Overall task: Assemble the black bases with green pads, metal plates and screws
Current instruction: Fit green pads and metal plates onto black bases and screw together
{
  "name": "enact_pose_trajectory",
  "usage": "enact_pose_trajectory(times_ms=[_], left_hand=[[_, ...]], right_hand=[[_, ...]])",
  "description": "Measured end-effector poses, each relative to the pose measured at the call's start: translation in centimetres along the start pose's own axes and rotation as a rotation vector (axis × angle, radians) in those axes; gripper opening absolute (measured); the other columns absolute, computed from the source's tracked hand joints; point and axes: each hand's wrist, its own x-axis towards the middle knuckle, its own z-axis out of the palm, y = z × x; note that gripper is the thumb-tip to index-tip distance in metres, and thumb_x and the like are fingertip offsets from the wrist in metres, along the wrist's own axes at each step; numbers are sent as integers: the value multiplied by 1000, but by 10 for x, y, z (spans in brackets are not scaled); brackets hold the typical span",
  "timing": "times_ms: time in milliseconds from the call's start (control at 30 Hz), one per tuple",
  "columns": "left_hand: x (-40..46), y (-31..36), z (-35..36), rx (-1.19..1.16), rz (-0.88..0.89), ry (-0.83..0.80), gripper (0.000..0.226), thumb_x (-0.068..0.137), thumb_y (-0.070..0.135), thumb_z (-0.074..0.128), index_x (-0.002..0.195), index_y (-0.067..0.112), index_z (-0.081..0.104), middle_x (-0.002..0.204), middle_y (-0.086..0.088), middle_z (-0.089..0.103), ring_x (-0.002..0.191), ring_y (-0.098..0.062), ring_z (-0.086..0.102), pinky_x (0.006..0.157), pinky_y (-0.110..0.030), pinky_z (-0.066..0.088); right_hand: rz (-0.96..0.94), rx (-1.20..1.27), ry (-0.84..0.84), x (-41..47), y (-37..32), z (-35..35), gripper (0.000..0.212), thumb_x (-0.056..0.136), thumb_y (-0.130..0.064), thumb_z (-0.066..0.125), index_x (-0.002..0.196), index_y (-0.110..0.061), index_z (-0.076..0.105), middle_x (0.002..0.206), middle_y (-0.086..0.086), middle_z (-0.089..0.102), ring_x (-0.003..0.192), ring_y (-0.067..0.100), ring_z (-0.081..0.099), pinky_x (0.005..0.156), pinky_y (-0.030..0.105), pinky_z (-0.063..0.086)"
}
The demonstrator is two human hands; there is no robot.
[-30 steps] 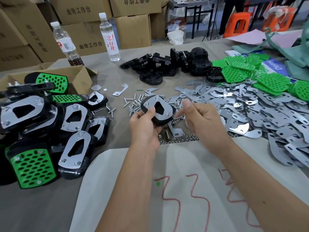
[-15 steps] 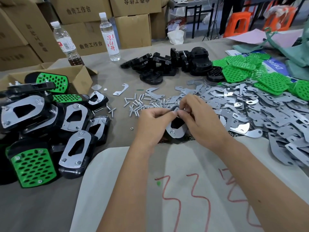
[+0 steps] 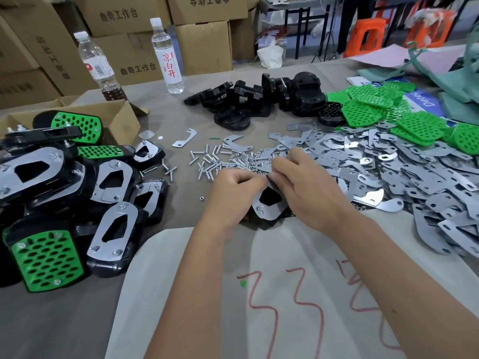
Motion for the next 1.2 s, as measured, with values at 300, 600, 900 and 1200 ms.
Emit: enact_pose_trajectory(times_ms=[300,600,900,1200], left_hand=[[-1,2,5,-17,-42,-2,40,72,24,64,79,-14,53,70,-12,41,63,-25,40,55,-34,36],[3,-1,4,-29,-67,3,42,70,25,63,81,-14,53,70,-14,44,60,-28,44,55,-44,43],[4,-4,4,-21,-64,23,40,69,25,63,79,-13,54,67,-13,45,57,-27,44,51,-42,46],[6,-6,3,-31,-61,26,41,72,27,65,80,-12,55,67,-13,47,56,-28,46,50,-39,45]], right_hand=[[50,-74,-19,-1,-6,0,31,104,-41,29,87,-19,44,89,-2,44,77,28,49,69,47,43],[78,-113,-15,1,-6,1,41,107,-43,34,75,-19,42,76,-4,49,73,26,49,65,43,40],[54,-88,12,3,-6,-1,45,105,-49,34,71,-20,43,65,-4,51,68,27,50,61,42,40],[69,-98,60,3,-7,1,45,106,-49,36,69,-23,41,64,-6,48,65,23,47,59,40,35]])
